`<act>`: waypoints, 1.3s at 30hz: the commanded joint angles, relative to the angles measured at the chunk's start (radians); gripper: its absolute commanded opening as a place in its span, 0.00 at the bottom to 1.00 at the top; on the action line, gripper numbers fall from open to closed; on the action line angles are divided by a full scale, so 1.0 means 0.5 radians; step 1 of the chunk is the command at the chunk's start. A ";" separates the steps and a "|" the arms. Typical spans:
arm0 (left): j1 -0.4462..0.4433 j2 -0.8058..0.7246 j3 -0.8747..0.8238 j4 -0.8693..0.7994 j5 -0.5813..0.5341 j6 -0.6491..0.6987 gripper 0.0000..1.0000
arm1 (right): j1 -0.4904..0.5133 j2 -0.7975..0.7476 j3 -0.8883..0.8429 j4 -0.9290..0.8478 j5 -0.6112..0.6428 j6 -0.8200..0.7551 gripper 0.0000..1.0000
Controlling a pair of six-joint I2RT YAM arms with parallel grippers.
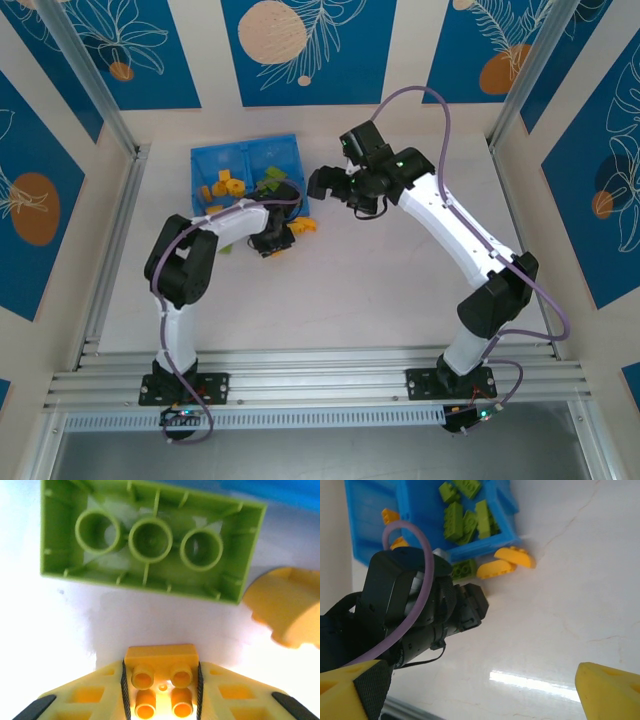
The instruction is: Sort the legos into containers by color
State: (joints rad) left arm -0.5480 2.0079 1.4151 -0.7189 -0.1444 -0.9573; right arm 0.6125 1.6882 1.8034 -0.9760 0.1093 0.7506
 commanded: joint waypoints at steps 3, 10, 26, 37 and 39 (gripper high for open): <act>-0.001 -0.302 -0.083 -0.076 0.099 0.030 0.31 | 0.104 -0.014 -0.082 0.048 -0.246 -0.104 0.96; 0.021 -0.610 0.147 -0.266 -0.188 0.109 0.31 | 0.118 -0.021 -0.058 0.071 -0.219 -0.038 0.96; 0.689 -0.093 0.872 -0.369 -0.344 0.399 0.33 | 0.116 -0.033 -0.030 0.031 -0.142 0.018 0.97; 0.760 0.091 1.121 -0.413 -0.212 0.506 0.62 | 0.181 -0.054 -0.059 -0.025 -0.123 0.007 0.97; 0.761 -0.014 1.121 -0.419 -0.150 0.521 0.62 | 0.208 -0.034 -0.071 0.010 -0.128 0.035 0.97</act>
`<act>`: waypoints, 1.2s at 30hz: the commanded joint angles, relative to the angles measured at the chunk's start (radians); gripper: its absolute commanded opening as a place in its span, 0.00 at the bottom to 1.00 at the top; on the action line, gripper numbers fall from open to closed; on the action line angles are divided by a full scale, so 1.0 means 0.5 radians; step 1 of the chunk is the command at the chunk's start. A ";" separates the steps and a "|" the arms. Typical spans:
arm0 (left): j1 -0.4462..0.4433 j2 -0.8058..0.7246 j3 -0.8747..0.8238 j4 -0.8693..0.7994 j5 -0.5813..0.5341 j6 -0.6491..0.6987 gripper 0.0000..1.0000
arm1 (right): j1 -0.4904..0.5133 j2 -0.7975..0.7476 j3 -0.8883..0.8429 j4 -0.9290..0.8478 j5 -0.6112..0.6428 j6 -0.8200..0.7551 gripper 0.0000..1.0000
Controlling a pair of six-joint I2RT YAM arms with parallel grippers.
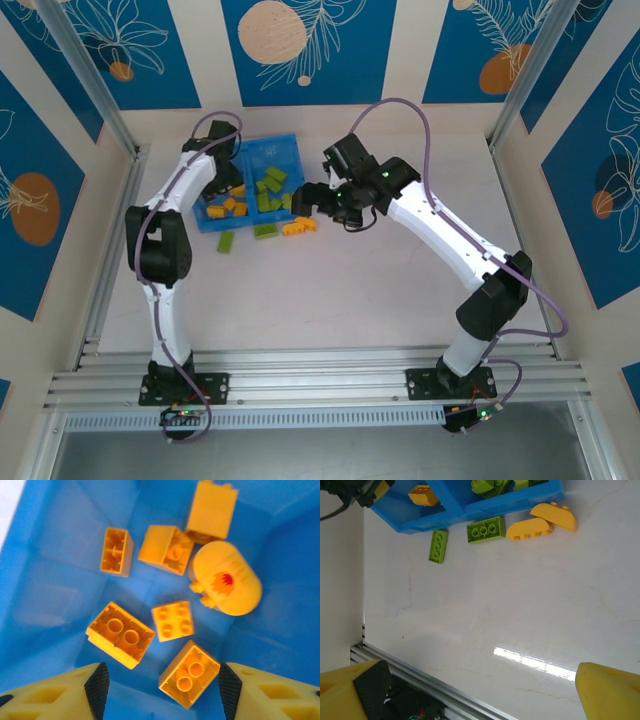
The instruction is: Sort the legos into containers by color
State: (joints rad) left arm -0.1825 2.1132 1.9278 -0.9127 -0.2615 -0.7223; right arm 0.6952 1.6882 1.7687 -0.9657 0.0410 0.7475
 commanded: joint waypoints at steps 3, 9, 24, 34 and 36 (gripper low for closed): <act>0.030 -0.474 0.050 -0.055 0.194 0.111 0.62 | 0.109 0.029 -0.018 0.098 -0.028 0.151 0.97; 0.021 -1.187 -0.397 0.009 0.251 0.442 0.63 | 0.292 0.391 0.176 0.231 0.056 0.507 0.97; 0.024 -2.484 -1.356 -0.236 0.173 0.968 0.69 | 0.568 1.761 1.479 0.158 0.305 0.460 0.97; 0.021 -2.638 -1.383 -0.386 0.284 0.927 0.73 | 0.612 2.100 1.790 0.366 0.688 0.252 0.83; 0.024 -2.629 -1.375 -0.381 0.330 0.911 0.73 | 0.614 2.124 1.775 0.481 0.708 0.211 0.77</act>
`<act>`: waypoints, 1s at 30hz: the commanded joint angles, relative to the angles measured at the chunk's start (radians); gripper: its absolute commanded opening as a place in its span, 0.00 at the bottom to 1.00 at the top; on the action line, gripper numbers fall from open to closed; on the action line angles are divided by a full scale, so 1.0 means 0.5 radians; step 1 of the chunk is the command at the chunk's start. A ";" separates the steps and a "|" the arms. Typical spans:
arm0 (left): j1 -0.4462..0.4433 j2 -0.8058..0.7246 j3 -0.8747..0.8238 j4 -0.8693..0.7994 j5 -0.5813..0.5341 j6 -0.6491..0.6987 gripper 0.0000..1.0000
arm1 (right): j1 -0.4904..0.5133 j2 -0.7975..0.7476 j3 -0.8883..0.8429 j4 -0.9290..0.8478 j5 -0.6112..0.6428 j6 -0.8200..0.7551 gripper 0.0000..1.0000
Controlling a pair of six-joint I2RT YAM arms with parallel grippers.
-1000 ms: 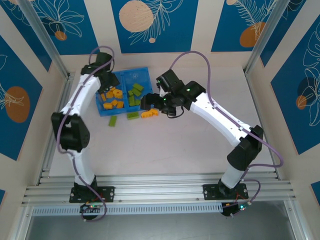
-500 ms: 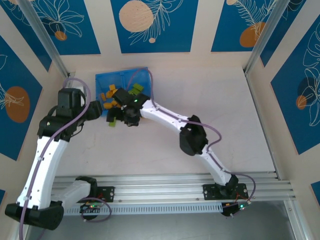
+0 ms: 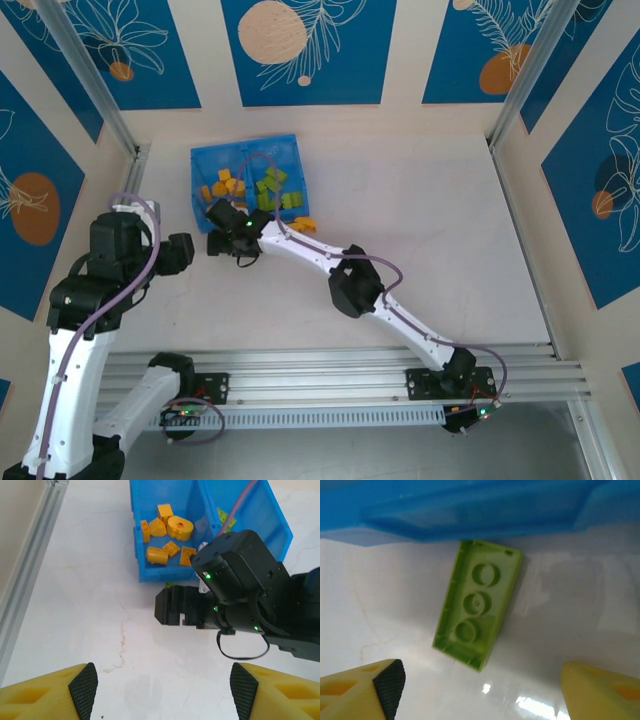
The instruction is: Sort the legos into containers by color
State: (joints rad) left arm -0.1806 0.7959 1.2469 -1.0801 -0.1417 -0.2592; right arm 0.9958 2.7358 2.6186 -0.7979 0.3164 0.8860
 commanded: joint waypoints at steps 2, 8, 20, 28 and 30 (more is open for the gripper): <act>0.019 0.013 -0.003 -0.043 0.125 -0.019 0.74 | 0.026 0.096 0.116 0.251 0.177 -0.128 0.72; 0.015 0.029 0.001 -0.073 0.167 -0.014 0.76 | 0.038 0.226 0.240 0.173 0.245 -0.094 0.56; 0.020 -0.082 -0.140 -0.009 0.319 0.013 0.83 | 0.035 -0.131 -0.184 -0.472 0.278 0.014 0.38; 0.017 -0.199 -0.249 0.135 0.896 0.273 0.89 | -0.047 -0.752 -0.958 -0.426 0.128 -0.005 0.27; 0.018 -0.210 -0.278 0.153 1.026 0.310 0.90 | -0.082 -0.918 -1.097 -0.335 0.048 -0.022 0.27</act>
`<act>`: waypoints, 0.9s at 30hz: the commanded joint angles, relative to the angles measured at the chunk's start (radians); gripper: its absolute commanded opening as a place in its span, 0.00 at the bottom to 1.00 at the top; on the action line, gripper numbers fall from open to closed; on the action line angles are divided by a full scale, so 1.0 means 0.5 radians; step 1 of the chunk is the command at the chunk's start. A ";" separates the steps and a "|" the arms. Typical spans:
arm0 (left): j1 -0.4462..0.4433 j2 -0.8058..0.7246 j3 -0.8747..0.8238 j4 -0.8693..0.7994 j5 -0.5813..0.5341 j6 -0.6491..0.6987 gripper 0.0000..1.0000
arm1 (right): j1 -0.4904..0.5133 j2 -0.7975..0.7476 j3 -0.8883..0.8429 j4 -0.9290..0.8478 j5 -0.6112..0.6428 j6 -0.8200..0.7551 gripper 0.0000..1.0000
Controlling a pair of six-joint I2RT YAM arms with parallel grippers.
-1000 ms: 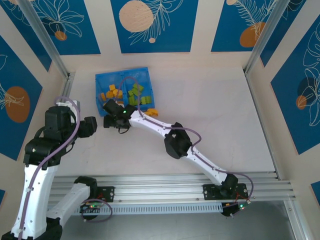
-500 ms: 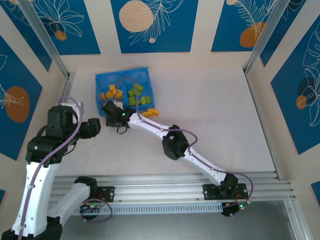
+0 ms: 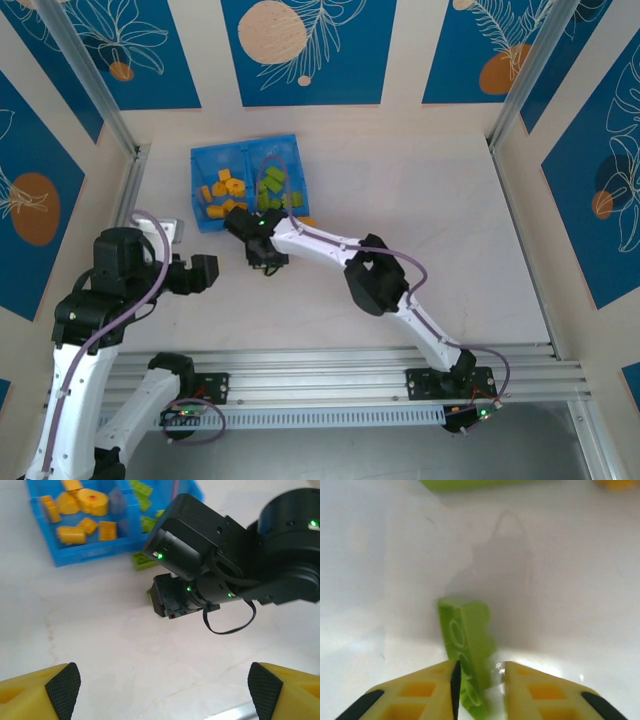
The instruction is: Sort the legos into containers by color
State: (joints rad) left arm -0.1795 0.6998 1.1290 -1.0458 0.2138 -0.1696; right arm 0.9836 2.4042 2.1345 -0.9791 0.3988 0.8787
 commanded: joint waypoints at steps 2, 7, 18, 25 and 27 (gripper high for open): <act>0.015 -0.032 -0.080 0.112 0.412 0.143 0.91 | -0.099 -0.393 -0.203 0.076 -0.167 -0.012 0.27; 0.017 -0.051 -0.135 0.204 0.546 0.103 0.93 | -0.218 -0.611 -0.206 0.107 -0.214 -0.078 0.26; 0.016 -0.060 -0.119 0.123 0.450 0.146 0.95 | -0.190 -0.365 -0.122 0.082 -0.399 -0.316 0.76; 0.017 -0.062 -0.124 0.128 0.481 0.148 0.96 | -0.121 0.064 0.255 -0.195 -0.212 -0.400 0.81; 0.017 -0.055 -0.123 0.125 0.486 0.146 0.96 | -0.116 0.135 0.306 -0.232 -0.156 -0.406 0.81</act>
State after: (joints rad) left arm -0.1795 0.6758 1.0649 -0.9733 0.4267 -0.1127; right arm 0.9245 2.4413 2.2314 -1.0126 0.2630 0.7013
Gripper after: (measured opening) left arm 0.961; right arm 0.809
